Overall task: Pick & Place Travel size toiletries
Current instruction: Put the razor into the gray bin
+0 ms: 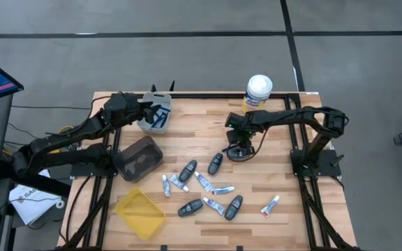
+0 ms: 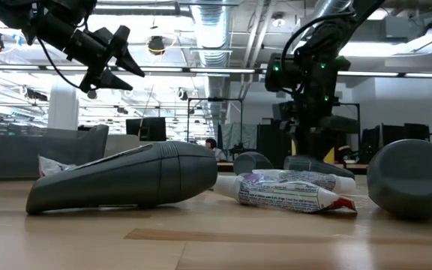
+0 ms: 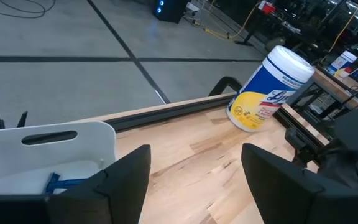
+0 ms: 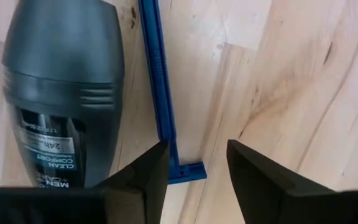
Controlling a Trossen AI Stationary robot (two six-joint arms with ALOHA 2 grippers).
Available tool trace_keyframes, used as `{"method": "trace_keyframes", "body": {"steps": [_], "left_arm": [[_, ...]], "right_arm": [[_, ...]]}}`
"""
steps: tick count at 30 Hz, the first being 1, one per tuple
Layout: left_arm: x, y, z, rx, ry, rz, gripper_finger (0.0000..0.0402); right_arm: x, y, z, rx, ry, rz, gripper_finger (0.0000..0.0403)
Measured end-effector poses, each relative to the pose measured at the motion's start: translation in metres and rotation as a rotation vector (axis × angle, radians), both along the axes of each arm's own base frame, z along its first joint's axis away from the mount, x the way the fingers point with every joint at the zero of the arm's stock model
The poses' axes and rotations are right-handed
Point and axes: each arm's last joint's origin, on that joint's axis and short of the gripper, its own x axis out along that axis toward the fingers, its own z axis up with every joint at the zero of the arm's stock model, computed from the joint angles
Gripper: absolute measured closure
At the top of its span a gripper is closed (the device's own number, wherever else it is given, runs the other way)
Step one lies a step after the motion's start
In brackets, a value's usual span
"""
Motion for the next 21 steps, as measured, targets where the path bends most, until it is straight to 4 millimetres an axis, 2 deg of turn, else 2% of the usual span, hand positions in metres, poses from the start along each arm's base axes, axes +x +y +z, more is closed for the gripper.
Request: {"method": "trace_keyframes", "body": {"steps": [12,21], "left_arm": [[0.001,-0.001,0.000,0.000,-0.001,-0.006,0.0156],[0.001,-0.002,0.000,0.000,-0.002,-0.013,0.0156]], "right_arm": [[-0.005,0.007,0.022,-0.004,-0.072,0.019,0.0253],[-0.003,0.008,0.002,0.028,0.023,0.010,0.0265]]}}
